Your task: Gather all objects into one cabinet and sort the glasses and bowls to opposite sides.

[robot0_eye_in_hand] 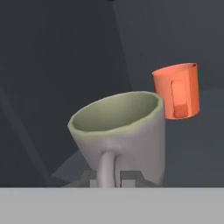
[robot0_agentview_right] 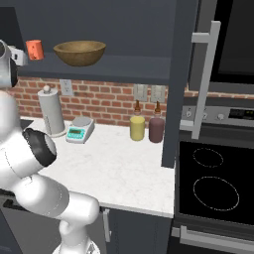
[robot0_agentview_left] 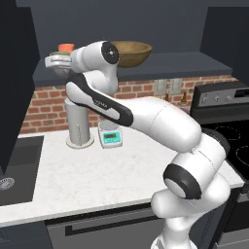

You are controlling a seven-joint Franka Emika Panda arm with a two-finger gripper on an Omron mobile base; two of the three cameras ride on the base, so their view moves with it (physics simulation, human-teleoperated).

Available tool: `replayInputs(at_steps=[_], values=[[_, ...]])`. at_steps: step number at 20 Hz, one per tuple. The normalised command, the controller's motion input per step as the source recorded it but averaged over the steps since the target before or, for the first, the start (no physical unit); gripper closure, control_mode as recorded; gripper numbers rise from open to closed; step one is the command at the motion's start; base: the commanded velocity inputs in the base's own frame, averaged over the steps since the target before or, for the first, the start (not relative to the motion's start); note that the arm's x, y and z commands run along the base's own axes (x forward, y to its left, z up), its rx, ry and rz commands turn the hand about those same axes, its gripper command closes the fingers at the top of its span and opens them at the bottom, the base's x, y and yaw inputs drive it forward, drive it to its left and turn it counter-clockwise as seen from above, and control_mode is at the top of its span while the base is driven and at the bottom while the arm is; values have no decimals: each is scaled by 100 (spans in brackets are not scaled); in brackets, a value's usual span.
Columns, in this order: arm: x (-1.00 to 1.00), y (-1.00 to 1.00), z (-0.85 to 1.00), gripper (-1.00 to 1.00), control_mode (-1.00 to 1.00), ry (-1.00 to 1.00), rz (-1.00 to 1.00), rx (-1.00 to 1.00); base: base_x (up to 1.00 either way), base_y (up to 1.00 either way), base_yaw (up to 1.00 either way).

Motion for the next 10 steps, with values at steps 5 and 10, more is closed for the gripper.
replayInputs(at_steps=[5, 10], values=[[36, 17, -3, 100, -100, 1, 0, 0, 0, 0, 0], [29, 25, 0, 100, -100, 1, 0, 0, 0, 0, 0]])
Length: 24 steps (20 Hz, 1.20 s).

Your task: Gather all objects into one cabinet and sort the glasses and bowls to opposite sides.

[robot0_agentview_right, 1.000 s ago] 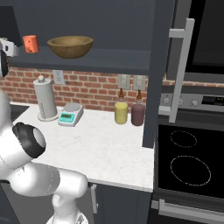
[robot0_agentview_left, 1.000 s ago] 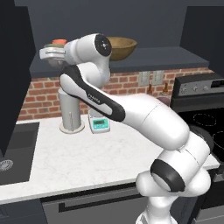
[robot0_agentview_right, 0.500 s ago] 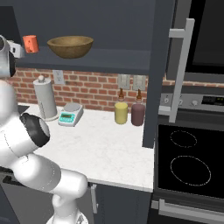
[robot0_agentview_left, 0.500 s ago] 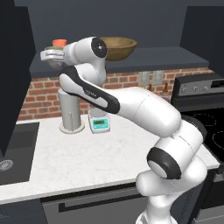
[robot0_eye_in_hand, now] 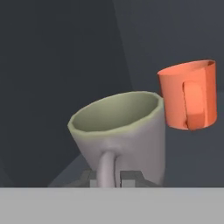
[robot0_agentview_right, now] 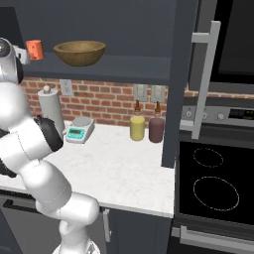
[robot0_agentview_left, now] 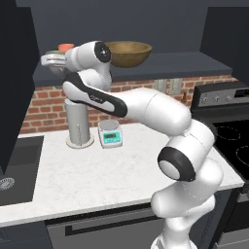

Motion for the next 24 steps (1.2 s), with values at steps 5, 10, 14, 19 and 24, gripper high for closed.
replayInputs(at_steps=[5, 10, 14, 19, 24], values=[[32, 23, 0, 100, -100, 5, 0, 0, 0, 0, 0], [39, 27, -5, 100, -100, 6, 0, 0, 0, 0, 0], [21, 26, -19, 100, -100, 4, 0, 0, 0, 0, 0], [18, 21, -26, 100, -100, 2, 0, -1, 0, 0, 0], [16, 5, -34, 100, -100, 1, 0, 0, 0, 0, 0]])
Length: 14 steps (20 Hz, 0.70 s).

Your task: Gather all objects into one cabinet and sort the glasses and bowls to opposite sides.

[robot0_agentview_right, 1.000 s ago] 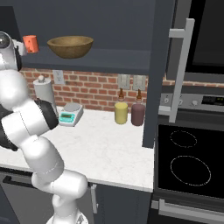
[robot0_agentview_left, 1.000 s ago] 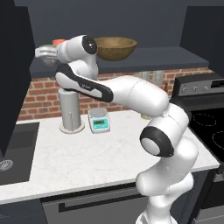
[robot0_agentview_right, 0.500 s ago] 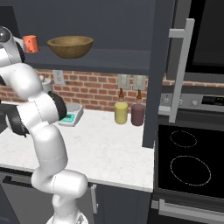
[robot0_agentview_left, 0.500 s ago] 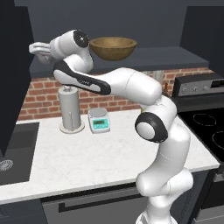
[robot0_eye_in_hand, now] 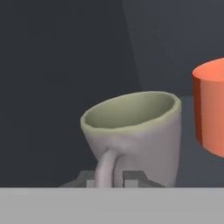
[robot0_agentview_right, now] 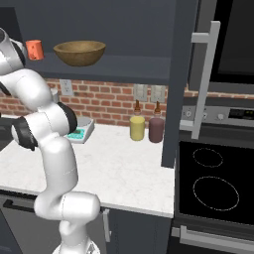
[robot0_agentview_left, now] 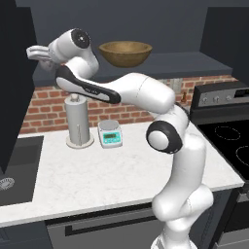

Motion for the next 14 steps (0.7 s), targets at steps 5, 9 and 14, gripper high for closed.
replayInputs(at_steps=[5, 9, 14], values=[[10, 0, -42, 100, -100, 0, 0, 0, 0, 0, 0], [2, -16, -49, -100, -100, 0, 0, 0, 0, 0, 0], [0, -12, -30, -100, -100, 0, 0, 0, 0, 0, 0]])
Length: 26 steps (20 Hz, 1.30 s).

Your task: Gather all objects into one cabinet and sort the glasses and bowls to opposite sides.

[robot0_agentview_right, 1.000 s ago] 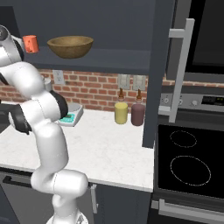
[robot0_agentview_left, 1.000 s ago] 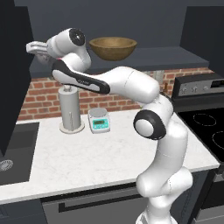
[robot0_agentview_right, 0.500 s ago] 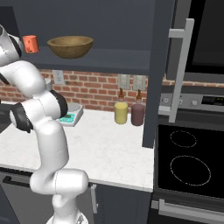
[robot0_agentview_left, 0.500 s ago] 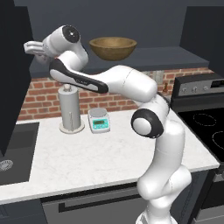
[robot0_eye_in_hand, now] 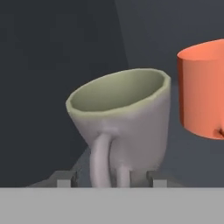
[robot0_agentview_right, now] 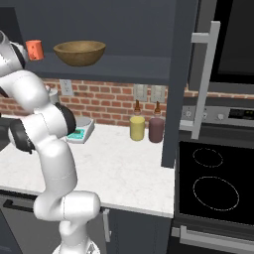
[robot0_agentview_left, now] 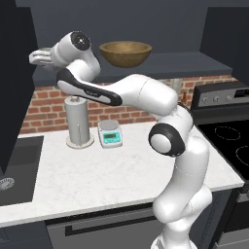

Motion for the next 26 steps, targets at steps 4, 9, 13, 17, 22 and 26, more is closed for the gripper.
replayInputs(at_steps=[4, 9, 13, 17, 22, 26], values=[[0, 0, 0, -100, -100, -2, 0, 0, 0, 0, 0], [0, 0, 1, -100, -100, -3, 0, 0, 0, 0, 0], [-28, -18, 21, -100, -100, -1, 0, 0, 0, 0, 0], [-53, -34, 25, -100, -100, 0, -3, 1, 0, 0, 0], [-47, -44, 18, -100, -100, 0, -6, 7, 0, 0, 0], [-42, -63, 0, -100, -100, 0, -6, 10, 0, 0, 0]])
